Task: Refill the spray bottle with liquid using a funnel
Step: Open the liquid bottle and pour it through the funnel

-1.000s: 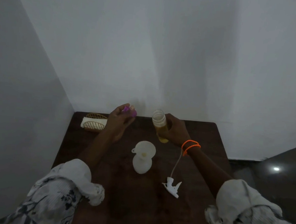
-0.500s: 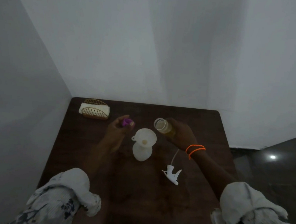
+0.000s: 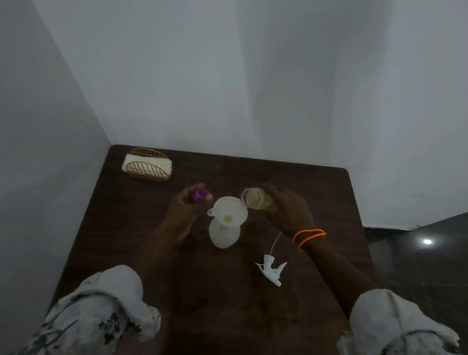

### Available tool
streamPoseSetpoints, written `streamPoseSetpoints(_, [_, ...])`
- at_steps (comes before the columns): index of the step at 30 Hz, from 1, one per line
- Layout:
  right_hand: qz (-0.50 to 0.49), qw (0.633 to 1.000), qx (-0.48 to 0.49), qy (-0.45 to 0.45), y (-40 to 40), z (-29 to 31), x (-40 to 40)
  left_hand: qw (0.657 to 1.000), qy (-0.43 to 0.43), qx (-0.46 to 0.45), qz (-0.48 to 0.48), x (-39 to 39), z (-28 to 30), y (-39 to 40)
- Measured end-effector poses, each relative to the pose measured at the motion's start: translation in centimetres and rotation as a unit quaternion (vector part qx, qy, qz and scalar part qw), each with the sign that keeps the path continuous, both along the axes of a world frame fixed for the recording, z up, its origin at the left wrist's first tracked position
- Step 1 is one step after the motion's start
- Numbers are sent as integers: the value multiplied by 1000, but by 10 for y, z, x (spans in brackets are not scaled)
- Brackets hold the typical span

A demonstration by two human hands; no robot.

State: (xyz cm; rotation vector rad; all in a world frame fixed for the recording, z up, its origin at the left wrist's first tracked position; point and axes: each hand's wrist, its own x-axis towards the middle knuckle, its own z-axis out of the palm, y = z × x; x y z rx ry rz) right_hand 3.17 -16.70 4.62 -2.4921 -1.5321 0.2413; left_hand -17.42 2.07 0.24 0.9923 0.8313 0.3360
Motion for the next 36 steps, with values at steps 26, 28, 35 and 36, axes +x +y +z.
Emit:
streamPoseSetpoints(26, [29, 996, -23, -85, -1, 4, -6, 999, 10, 34, -9, 0, 2, 0])
streamPoseSetpoints(28, [32, 995, -24, -91, -1, 4, -6, 999, 5, 33, -6, 0, 3, 0])
streamPoseSetpoints(35, [38, 993, -21, -111, -1, 4, -7, 999, 4, 40, -11, -1, 4, 1])
streamPoseSetpoints(36, [37, 993, -19, -112, -1, 4, -7, 999, 6, 41, -10, -1, 5, 1])
